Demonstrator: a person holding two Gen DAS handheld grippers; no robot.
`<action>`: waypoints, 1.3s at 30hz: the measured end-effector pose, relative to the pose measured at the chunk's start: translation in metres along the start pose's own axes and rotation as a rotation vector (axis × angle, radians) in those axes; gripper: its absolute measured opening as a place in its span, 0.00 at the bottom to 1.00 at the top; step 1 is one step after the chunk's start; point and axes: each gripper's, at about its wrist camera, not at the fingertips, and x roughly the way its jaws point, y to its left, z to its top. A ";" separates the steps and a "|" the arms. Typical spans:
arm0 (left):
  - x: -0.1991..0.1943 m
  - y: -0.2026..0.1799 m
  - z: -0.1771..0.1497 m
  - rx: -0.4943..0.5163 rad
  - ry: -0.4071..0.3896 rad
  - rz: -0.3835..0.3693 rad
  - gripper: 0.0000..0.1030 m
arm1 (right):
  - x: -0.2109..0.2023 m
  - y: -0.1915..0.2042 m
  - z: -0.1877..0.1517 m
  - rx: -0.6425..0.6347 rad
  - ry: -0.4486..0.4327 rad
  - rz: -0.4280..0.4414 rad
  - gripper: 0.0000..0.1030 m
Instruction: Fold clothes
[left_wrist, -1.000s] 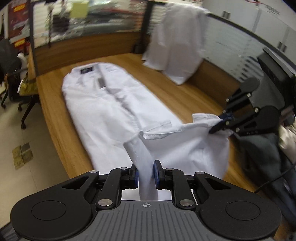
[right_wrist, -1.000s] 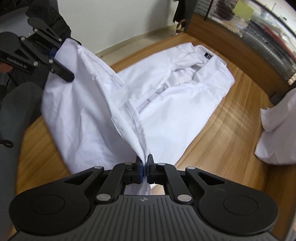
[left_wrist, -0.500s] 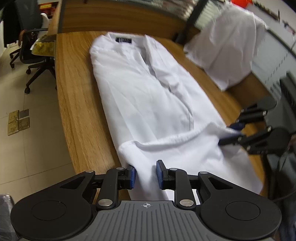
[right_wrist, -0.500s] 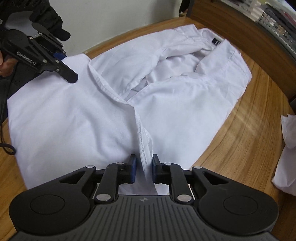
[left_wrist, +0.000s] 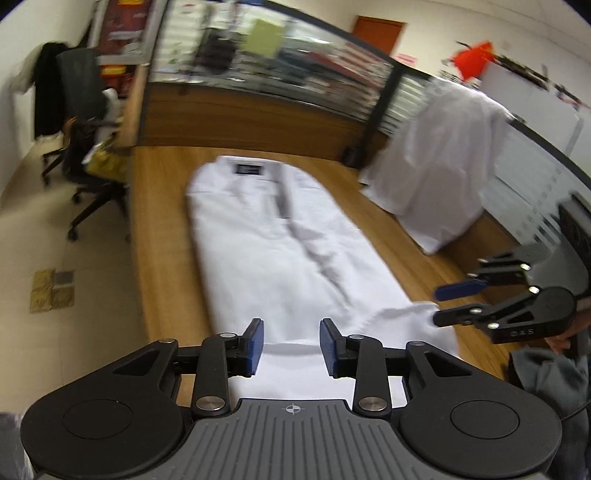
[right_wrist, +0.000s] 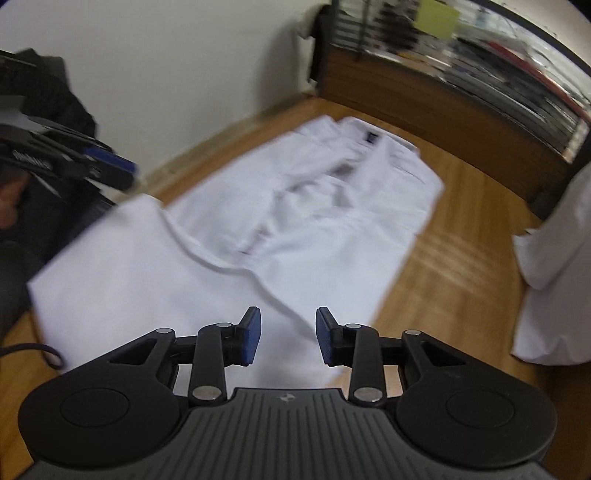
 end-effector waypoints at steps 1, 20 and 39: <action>0.007 -0.006 -0.001 0.015 0.019 -0.021 0.37 | 0.002 0.005 0.001 0.000 -0.003 0.024 0.36; 0.072 0.016 -0.005 -0.015 0.068 0.042 0.21 | 0.050 -0.040 -0.006 0.214 -0.015 -0.023 0.22; -0.010 -0.059 -0.078 0.175 0.263 -0.008 0.29 | -0.028 0.063 -0.058 0.091 0.045 0.056 0.34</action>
